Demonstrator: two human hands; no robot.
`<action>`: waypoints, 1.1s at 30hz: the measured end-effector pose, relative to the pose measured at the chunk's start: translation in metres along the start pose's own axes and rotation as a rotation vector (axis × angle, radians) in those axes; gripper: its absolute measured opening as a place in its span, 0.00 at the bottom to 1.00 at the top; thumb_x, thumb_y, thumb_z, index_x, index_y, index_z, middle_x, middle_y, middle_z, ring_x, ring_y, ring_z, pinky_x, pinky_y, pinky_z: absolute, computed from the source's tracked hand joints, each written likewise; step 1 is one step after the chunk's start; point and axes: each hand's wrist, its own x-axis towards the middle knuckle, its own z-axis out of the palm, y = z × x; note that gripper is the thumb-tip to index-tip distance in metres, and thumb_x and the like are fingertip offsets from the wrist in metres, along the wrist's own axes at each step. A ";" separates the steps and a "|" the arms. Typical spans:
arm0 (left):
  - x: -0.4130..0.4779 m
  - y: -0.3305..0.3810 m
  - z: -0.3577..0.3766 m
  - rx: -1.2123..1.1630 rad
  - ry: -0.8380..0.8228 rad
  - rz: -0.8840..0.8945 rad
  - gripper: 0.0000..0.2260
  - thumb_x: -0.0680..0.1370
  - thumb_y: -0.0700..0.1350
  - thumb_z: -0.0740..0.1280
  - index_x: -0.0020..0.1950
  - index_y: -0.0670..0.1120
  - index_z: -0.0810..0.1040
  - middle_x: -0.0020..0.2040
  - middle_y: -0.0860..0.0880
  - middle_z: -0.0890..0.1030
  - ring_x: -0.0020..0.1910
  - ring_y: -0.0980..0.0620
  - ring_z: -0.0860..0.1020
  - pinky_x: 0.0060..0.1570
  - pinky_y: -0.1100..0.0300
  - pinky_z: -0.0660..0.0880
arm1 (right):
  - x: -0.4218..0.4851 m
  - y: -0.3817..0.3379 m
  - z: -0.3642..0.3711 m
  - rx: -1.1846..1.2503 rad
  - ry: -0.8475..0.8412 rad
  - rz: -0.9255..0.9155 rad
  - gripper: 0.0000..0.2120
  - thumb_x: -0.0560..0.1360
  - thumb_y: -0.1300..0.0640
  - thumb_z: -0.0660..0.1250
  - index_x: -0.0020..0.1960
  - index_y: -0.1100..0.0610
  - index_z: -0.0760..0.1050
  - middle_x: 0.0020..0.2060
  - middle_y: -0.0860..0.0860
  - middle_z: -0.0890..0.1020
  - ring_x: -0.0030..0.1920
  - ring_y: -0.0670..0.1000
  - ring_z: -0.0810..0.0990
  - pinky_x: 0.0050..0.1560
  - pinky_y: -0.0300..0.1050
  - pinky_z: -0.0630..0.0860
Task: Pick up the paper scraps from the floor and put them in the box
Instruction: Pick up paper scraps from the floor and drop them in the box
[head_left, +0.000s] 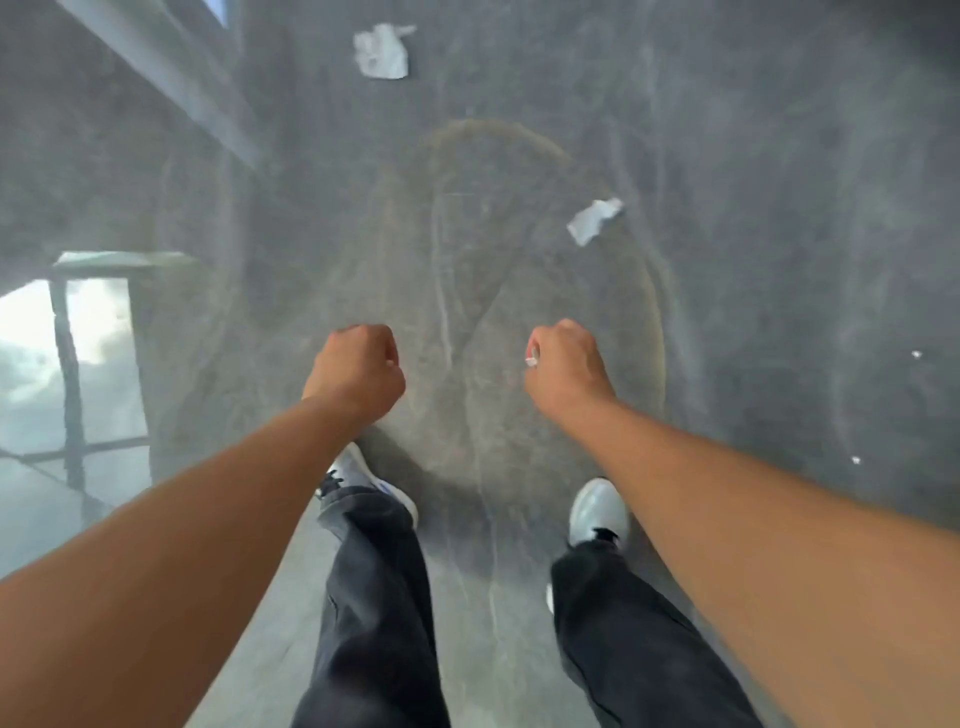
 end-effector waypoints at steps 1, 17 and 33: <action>-0.011 0.026 0.001 0.017 -0.007 0.027 0.08 0.68 0.37 0.62 0.37 0.48 0.78 0.44 0.42 0.81 0.44 0.39 0.78 0.41 0.57 0.72 | -0.010 0.020 -0.022 0.015 0.024 0.023 0.10 0.72 0.65 0.63 0.50 0.62 0.79 0.52 0.62 0.78 0.54 0.62 0.77 0.54 0.49 0.75; -0.194 0.482 0.160 0.650 -0.252 0.876 0.08 0.72 0.39 0.64 0.47 0.47 0.80 0.50 0.44 0.77 0.54 0.40 0.76 0.48 0.53 0.75 | -0.239 0.400 -0.199 0.385 0.394 0.580 0.12 0.70 0.68 0.62 0.50 0.59 0.80 0.52 0.61 0.80 0.53 0.62 0.79 0.51 0.48 0.75; -0.257 0.680 0.381 0.690 -0.481 1.104 0.11 0.72 0.39 0.66 0.51 0.50 0.79 0.51 0.49 0.76 0.50 0.45 0.77 0.45 0.55 0.75 | -0.256 0.652 -0.200 0.565 0.331 0.799 0.12 0.72 0.68 0.61 0.50 0.58 0.79 0.53 0.59 0.76 0.53 0.60 0.78 0.48 0.47 0.73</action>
